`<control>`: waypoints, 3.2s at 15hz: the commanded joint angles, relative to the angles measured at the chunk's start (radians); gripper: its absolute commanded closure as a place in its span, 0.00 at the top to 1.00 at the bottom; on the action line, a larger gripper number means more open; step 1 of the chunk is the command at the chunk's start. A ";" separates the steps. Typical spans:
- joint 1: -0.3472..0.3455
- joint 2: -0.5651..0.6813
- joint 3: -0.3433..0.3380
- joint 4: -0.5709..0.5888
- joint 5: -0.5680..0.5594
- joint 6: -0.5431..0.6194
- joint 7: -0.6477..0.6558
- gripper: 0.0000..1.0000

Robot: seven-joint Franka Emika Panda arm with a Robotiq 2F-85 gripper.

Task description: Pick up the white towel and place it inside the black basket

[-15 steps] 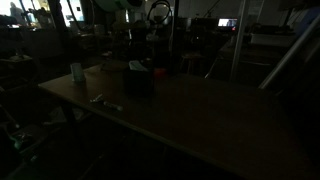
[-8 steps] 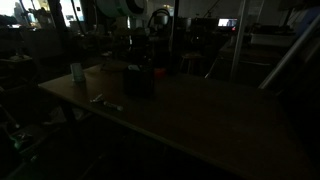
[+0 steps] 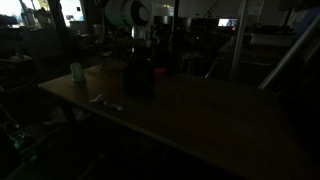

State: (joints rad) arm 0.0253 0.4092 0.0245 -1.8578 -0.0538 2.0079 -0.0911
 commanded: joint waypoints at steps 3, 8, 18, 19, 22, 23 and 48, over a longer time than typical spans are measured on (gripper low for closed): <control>-0.028 0.036 -0.002 0.026 0.047 -0.023 0.003 0.30; -0.042 -0.037 -0.014 0.003 0.044 -0.028 0.009 0.65; -0.041 -0.200 -0.012 -0.034 0.048 0.004 0.013 0.68; -0.041 -0.205 -0.011 -0.038 0.050 0.005 0.013 0.60; -0.041 -0.209 -0.011 -0.049 0.052 0.007 0.014 0.36; -0.042 -0.208 -0.011 -0.051 0.052 0.006 0.013 0.28; -0.044 -0.057 -0.011 -0.107 0.113 0.064 0.003 0.00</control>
State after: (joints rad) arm -0.0179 0.3188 0.0187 -1.9694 0.0644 2.0542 -0.0914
